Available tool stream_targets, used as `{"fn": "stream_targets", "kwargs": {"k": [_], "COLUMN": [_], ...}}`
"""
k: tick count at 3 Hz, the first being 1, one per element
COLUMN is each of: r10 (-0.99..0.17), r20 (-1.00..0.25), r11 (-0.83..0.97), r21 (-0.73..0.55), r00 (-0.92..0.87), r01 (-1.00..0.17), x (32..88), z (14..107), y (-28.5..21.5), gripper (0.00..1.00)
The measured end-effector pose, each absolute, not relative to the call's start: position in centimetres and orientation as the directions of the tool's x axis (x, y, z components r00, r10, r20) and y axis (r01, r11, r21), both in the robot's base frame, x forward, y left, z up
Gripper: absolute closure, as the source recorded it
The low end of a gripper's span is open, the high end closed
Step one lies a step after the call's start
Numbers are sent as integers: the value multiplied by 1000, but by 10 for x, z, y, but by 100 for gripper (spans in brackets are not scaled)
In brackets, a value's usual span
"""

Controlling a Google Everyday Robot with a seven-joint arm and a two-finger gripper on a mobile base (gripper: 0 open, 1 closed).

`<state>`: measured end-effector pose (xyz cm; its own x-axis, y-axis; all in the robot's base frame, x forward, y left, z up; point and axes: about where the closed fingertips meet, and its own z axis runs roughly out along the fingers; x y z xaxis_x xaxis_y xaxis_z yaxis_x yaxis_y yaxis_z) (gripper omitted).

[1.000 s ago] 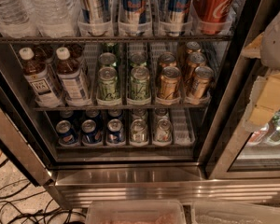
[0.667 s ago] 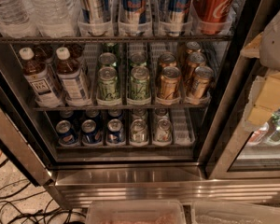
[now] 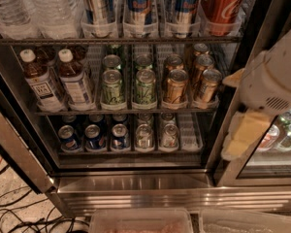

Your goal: Pick green can from middle shelf of fridge

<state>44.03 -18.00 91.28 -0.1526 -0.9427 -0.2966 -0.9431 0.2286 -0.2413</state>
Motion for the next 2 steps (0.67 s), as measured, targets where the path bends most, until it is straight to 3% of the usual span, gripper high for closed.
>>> {"fn": "stream_targets", "kwargs": {"k": [2], "r10": [-817], "r20": [-575], "r11": [204], "r21": [-220], "r00": [-42], "r01": [-954], "x": [430], "z": [818], "y": [-123], "gripper": [0]}}
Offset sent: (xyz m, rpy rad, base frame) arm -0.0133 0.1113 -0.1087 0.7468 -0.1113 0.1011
